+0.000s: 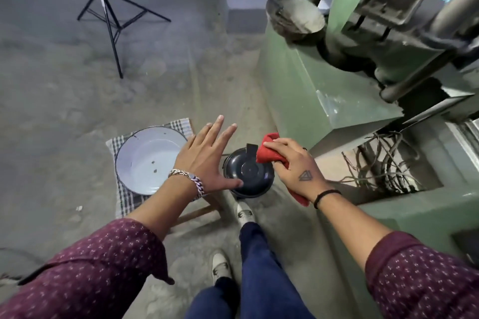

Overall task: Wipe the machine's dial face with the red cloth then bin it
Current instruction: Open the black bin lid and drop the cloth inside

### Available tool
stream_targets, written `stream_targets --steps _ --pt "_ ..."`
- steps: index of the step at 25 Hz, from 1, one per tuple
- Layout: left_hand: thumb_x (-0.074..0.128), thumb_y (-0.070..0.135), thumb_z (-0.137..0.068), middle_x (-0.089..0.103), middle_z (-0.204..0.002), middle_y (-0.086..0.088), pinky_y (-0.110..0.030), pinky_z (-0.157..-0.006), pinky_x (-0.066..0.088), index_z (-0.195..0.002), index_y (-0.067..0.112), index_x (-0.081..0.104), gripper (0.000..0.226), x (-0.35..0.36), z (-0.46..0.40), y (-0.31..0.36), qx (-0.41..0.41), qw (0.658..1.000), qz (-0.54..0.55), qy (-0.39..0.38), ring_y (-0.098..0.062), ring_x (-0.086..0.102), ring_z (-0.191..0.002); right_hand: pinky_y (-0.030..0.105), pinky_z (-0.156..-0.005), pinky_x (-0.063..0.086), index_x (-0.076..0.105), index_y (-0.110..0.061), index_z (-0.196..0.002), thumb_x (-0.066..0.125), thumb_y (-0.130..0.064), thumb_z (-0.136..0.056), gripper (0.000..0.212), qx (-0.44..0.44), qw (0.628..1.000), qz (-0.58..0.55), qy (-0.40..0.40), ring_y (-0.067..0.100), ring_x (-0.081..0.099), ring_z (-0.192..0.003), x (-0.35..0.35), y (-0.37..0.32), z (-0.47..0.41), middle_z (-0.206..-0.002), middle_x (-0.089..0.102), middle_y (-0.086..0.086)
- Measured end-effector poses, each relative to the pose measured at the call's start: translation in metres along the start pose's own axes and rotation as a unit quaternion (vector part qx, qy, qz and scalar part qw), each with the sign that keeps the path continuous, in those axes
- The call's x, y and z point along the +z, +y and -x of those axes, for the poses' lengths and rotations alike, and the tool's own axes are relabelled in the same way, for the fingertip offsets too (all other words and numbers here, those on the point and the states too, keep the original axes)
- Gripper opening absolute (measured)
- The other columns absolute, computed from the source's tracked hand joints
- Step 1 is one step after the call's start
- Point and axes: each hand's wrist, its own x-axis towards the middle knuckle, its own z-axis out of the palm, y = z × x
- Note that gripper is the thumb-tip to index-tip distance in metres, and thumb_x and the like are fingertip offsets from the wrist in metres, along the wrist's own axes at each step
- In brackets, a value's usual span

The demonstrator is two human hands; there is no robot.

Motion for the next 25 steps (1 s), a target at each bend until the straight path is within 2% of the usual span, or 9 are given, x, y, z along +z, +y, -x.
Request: stream_targets --steps 4,8,14,18,21,25 --pt "0.07 0.094 -0.06 -0.013 -0.185 0.004 -0.056 -0.134 0.025 -0.173 0.043 -0.008 0.146 0.038 -0.018 -0.022 -0.02 1.0 0.014 -0.019 -0.027 0.005 -0.17 0.052 -0.118 0.052 0.07 -0.04 -0.148 0.062 -0.025 -0.088 0.062 0.027 0.999 -0.019 -0.029 0.027 0.064 -0.135 0.048 0.03 -0.023 -0.153 0.063 -0.006" --pt "0.064 0.098 -0.056 -0.013 -0.185 0.007 -0.055 -0.134 0.026 -0.171 0.045 -0.01 0.146 0.088 -0.049 -0.043 -0.034 0.998 0.026 -0.037 -0.026 0.005 -0.17 0.052 -0.118 0.052 0.071 -0.037 -0.149 0.062 -0.021 -0.09 0.062 0.057 0.996 -0.03 -0.06 0.03 0.062 -0.137 0.099 0.071 -0.053 -0.153 0.063 -0.005" --pt "0.062 0.098 -0.054 -0.01 -0.185 0.005 -0.059 -0.132 0.028 -0.17 0.047 -0.009 0.145 0.155 -0.094 -0.054 -0.016 0.997 0.044 -0.067 -0.027 0.009 -0.169 0.048 -0.11 0.053 0.072 -0.039 -0.147 0.06 -0.026 -0.091 0.058 0.051 0.989 0.038 -0.13 0.032 0.061 -0.131 0.159 0.126 -0.071 -0.153 0.063 -0.007" --pt "0.063 0.097 -0.056 -0.012 -0.185 0.005 -0.06 -0.133 0.027 -0.172 0.045 -0.007 0.145 0.187 -0.109 -0.062 -0.015 0.995 0.039 -0.091 -0.028 0.008 -0.17 0.053 -0.109 0.056 0.071 -0.035 -0.15 0.071 -0.018 -0.096 0.056 0.038 0.977 0.088 -0.188 0.036 0.061 -0.126 0.195 0.158 -0.088 -0.155 0.062 -0.003" --pt "0.068 0.095 -0.057 -0.012 -0.185 0.005 -0.06 -0.133 0.027 -0.172 0.045 -0.008 0.147 0.206 -0.116 -0.069 -0.01 0.995 0.031 -0.096 -0.027 0.007 -0.17 0.057 -0.114 0.052 0.061 -0.036 -0.16 0.068 -0.019 -0.101 0.062 0.041 0.967 0.12 -0.219 0.039 0.054 -0.134 0.221 0.177 -0.113 -0.165 0.051 0.001" --pt "0.067 0.096 -0.056 -0.011 -0.185 0.006 -0.06 -0.133 0.027 -0.172 0.046 -0.008 0.147 0.224 -0.122 -0.078 -0.007 0.996 0.033 -0.084 -0.027 0.008 -0.17 0.067 -0.13 0.034 0.029 -0.054 -0.173 0.072 -0.05 -0.1 0.085 0.097 0.952 0.165 -0.238 0.048 0.029 -0.162 0.247 0.194 -0.136 -0.185 0.02 -0.002"
